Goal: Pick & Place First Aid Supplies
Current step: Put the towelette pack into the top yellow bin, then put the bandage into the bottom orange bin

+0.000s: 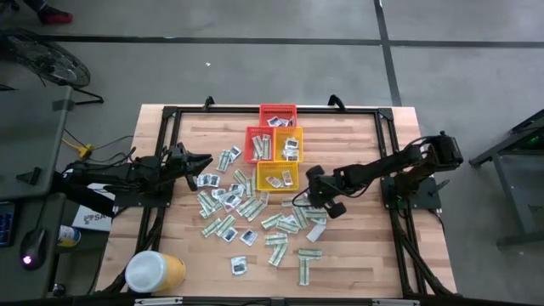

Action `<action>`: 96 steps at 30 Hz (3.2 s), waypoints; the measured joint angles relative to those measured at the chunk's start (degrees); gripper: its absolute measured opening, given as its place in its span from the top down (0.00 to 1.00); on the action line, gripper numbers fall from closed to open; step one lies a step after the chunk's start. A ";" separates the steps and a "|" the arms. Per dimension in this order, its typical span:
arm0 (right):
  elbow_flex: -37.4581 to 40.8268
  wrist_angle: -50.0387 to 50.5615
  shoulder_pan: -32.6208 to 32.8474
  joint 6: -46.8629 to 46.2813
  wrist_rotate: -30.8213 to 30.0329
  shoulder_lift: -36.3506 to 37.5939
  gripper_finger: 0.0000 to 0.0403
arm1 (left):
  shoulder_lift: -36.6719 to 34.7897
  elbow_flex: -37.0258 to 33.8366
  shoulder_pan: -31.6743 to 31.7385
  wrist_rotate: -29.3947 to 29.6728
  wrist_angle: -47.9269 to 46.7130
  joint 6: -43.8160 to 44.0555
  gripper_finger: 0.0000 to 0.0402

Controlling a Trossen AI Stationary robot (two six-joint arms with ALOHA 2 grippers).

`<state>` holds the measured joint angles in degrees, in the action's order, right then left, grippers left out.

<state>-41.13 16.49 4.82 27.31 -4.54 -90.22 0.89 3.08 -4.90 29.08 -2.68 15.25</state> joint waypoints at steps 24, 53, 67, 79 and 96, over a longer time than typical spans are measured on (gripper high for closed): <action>-18.09 16.56 -5.89 10.30 -19.15 4.37 1.00 | -0.01 -0.01 -0.01 -0.02 0.00 -0.01 0.82; -18.18 -7.21 -16.00 1.44 -14.45 -11.44 0.94 | -0.01 0.01 0.00 -0.02 0.00 0.01 0.82; -18.18 -6.01 -13.79 1.01 -21.59 -8.92 0.71 | -0.02 0.01 -0.01 -0.02 0.00 0.01 0.82; -18.03 17.03 -12.10 -37.58 -6.74 -0.48 0.69 | -0.02 -0.01 0.01 -0.04 0.00 -0.01 0.82; -13.52 17.07 -7.37 -77.95 5.18 -0.40 0.69 | 0.00 0.00 -0.01 -0.04 0.00 0.01 0.82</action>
<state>-54.65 33.56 -2.55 -50.65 0.65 -90.62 0.88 3.08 -4.91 29.04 -2.68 15.27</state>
